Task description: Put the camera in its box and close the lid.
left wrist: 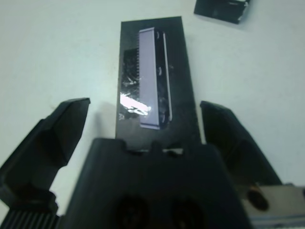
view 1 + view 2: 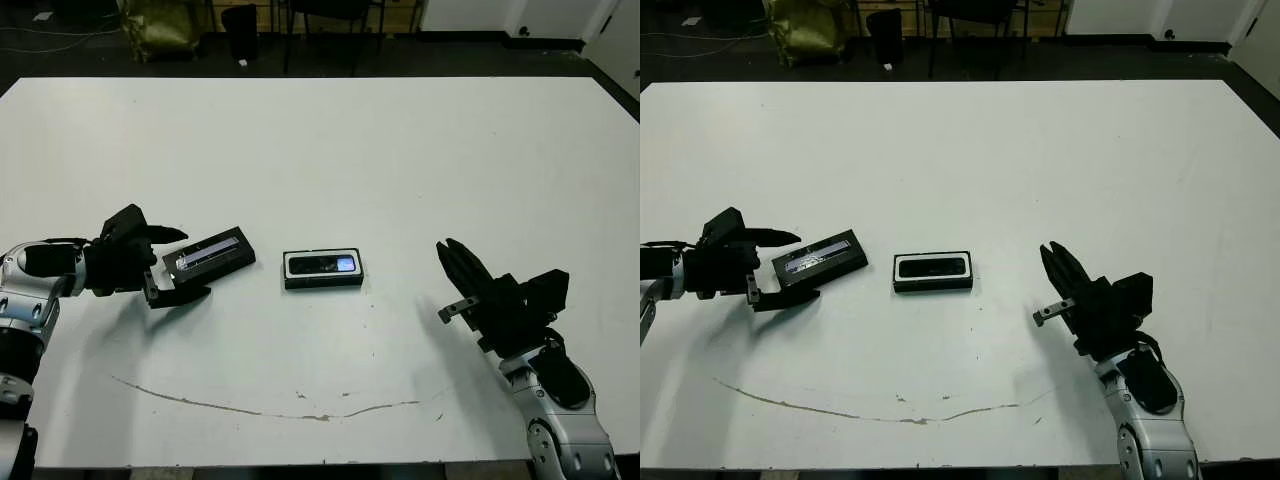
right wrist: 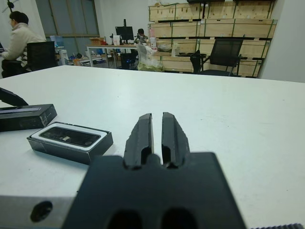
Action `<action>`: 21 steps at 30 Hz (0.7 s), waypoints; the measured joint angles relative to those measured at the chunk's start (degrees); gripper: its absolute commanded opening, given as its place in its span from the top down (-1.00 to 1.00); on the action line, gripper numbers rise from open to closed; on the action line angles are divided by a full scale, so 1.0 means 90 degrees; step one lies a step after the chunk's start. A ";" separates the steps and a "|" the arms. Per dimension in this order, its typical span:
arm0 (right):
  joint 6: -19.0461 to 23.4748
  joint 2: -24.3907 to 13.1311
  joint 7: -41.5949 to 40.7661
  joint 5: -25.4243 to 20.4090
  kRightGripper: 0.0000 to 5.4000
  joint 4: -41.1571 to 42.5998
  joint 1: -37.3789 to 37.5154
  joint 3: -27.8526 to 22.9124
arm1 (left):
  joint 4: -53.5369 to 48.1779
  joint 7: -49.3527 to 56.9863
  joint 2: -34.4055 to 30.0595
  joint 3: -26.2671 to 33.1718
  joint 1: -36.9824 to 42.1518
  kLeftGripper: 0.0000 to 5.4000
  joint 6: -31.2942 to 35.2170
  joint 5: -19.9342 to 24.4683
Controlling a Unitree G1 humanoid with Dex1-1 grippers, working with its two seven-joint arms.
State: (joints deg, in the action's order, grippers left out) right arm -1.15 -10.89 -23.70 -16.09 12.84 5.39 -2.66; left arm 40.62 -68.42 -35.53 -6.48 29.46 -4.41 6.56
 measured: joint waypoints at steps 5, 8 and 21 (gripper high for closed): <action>0.0000 0.0001 0.0001 -0.0004 1.00 -0.0004 0.0000 0.0000 | 0.0177 -0.0260 0.0008 -0.0018 0.0107 -0.96 0.0142 0.0033; 0.0000 0.0000 0.0002 -0.0004 1.00 -0.0003 -0.0001 0.0001 | 0.0242 -0.0477 0.0008 -0.0139 0.0259 -0.78 0.0522 0.0021; 0.0020 -0.0007 0.0052 0.0019 1.00 0.0011 -0.0001 0.0021 | 0.0028 -0.0976 -0.0063 -0.0949 0.0998 0.09 0.1182 -0.0663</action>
State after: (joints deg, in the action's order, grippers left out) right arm -0.97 -10.96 -23.22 -15.91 12.94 5.37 -2.48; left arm 40.88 -77.20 -36.09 -15.02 38.44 6.23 0.60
